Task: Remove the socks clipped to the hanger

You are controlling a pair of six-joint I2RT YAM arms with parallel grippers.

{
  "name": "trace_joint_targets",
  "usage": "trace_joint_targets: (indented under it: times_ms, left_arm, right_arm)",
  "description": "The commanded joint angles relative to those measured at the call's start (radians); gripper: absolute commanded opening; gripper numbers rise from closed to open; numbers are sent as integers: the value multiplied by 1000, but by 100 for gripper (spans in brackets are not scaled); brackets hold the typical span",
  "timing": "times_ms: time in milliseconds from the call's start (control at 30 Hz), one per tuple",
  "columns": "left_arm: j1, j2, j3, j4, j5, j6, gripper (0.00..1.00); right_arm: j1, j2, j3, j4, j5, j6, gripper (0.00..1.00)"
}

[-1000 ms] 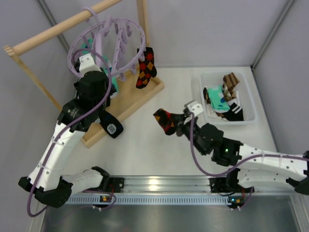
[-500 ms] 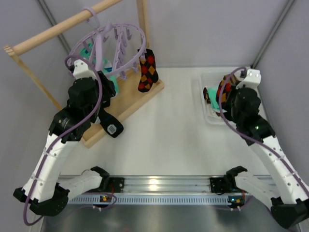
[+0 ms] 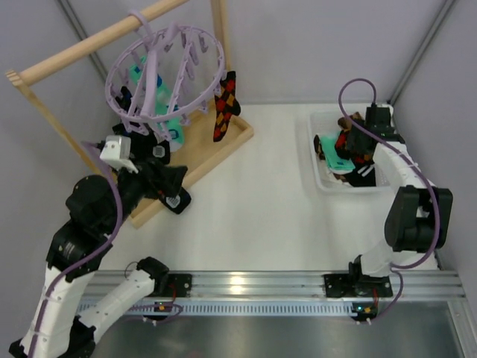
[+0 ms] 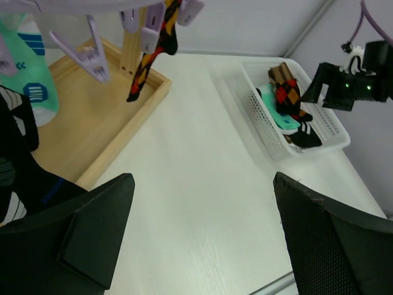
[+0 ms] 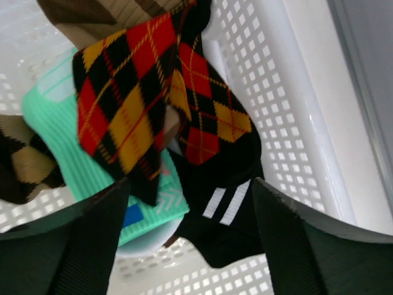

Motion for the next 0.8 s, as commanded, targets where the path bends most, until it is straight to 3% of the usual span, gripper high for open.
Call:
trace_joint_targets:
  times_ms: [0,33,100,200,300,333,433,533,667,767]
  left_arm:
    - [0,-87,-73,16,192,45,98]
    - [0,-103,-98,27,203,56,98]
    - [0,-145,-166,37,223,77,98]
    - [0,-197,-254,69,277,96,98]
    - [1,-264,-320,126,289,93,98]
    - [1,-284,-358,137,286,92,98]
    - [0,-334,-407,171,285,94,98]
    - [0,-343,-432,171,282,92,98]
    - [1,-335,-444,169,277,85,98]
    - [0,-334,-451,169,271,85,98]
  right_arm:
    - [3,-126,47,14,-44,32,81]
    - [6,-153,44,15,-38,35,83]
    - [29,-234,44,24,-23,30,99]
    - [109,-334,-19,135,-79,17,99]
    - [144,-393,-123,351,-462,76,100]
    - [170,-393,-180,516,-613,101,100]
    - [272,-294,-176,661,-810,46,99]
    - [363,-194,-93,705,-912,-43,99]
    - [437,60,124,671,-943,-66,99]
    - [514,167,207,676,-879,-102,99]
